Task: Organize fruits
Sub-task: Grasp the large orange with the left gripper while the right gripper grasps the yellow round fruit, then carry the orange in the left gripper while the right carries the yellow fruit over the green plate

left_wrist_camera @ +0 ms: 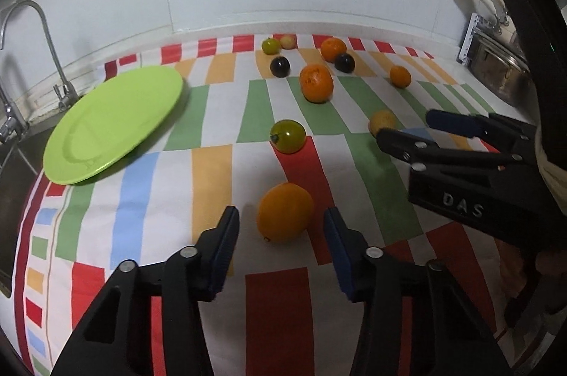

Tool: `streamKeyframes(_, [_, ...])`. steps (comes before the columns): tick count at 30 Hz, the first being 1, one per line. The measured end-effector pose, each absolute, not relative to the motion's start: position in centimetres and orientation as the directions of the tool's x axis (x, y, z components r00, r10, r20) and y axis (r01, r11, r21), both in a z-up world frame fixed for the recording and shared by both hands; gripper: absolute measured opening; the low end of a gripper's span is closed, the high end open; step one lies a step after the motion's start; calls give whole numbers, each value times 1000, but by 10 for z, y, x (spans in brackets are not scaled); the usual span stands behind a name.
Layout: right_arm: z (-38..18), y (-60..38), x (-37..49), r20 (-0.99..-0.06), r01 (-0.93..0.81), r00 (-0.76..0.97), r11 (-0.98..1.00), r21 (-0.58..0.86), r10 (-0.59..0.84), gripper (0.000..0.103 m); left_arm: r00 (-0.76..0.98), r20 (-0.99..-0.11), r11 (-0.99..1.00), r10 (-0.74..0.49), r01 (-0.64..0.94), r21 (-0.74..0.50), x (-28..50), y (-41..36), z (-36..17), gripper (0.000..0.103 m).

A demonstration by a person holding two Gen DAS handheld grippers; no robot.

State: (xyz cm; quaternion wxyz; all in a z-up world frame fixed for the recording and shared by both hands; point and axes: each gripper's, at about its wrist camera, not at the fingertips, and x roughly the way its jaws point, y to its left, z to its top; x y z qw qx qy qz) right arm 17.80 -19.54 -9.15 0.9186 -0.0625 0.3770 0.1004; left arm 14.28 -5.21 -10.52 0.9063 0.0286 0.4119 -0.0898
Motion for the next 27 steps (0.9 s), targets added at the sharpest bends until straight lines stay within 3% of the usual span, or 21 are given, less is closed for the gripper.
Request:
streamKeyframes(5, [-98, -194, 193, -725, -243, 674, 969, -36, 142, 57, 624, -764, 981, -164, 185, -59, 150, -50, -109, 34])
streamKeyframes(19, [-108, -193, 213, -763, -240, 625, 971, 14, 165, 30, 658, -736, 984, -158, 163, -66, 158, -42, -86, 34])
streamKeyframes(27, [-94, -187, 199, -733, -266, 654, 964, 7, 186, 29, 674, -723, 986, -154, 151, -70, 154, -29, -81, 34])
